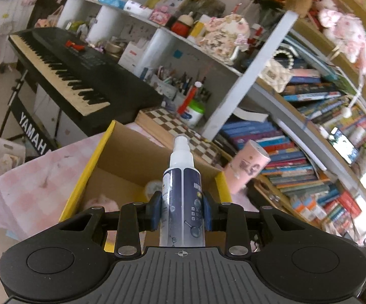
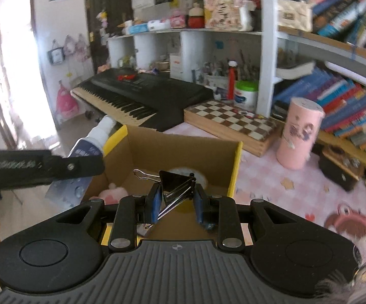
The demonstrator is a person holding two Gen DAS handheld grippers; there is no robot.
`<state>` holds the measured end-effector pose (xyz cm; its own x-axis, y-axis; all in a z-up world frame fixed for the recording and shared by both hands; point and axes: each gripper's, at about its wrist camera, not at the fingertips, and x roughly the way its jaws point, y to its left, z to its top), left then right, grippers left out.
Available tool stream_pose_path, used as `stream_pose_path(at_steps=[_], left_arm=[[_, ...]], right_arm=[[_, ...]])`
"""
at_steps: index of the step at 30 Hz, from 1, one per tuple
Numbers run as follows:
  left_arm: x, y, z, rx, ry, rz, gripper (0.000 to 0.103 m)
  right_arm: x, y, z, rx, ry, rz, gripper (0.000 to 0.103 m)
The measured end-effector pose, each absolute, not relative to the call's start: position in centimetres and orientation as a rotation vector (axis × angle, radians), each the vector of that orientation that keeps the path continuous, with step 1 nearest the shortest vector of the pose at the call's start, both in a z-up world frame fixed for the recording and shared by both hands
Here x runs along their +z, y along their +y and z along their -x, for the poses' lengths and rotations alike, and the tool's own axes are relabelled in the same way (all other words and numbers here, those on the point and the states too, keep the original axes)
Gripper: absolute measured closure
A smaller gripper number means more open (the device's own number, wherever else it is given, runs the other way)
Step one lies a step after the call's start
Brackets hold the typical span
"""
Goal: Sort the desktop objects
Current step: 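Lower the spray bottle into the box with the left tool while the right tool drops the clip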
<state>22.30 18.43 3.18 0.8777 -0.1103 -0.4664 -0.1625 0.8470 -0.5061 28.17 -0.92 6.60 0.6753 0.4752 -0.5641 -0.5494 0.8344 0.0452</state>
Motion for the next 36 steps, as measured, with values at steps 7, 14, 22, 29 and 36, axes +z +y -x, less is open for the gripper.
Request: stream_pose_path(at_steps=[7, 14, 22, 29, 36], left_arm=[[0.7, 18.2, -26.6, 0.055, 0.605, 0.506, 0.072], [-1.8, 17.6, -29.8, 0.08, 0.723, 0.444, 0.072], [-3.5, 16.3, -31.7, 0.069, 0.818, 0.372, 0.072], [-3.9, 16.0, -32.0, 0.067, 0.835, 0.373, 0.072], [-2.2, 15.5, -30.9, 0.066, 0.759, 0.354, 0.064]], right_arm=[[4.3, 1.8, -32.2, 0.68, 0.633, 0.309, 0.078], [0.6, 5.0, -34.7, 0.766, 0.711, 0.55, 0.078], [-1.7, 6.0, -36.7, 0.805, 0.839, 0.622, 0.078], [-2.1, 6.3, -37.1, 0.8, 0.886, 0.614, 0.078], [-1.3, 5.9, -36.9, 0.793, 0.856, 0.573, 0.061]])
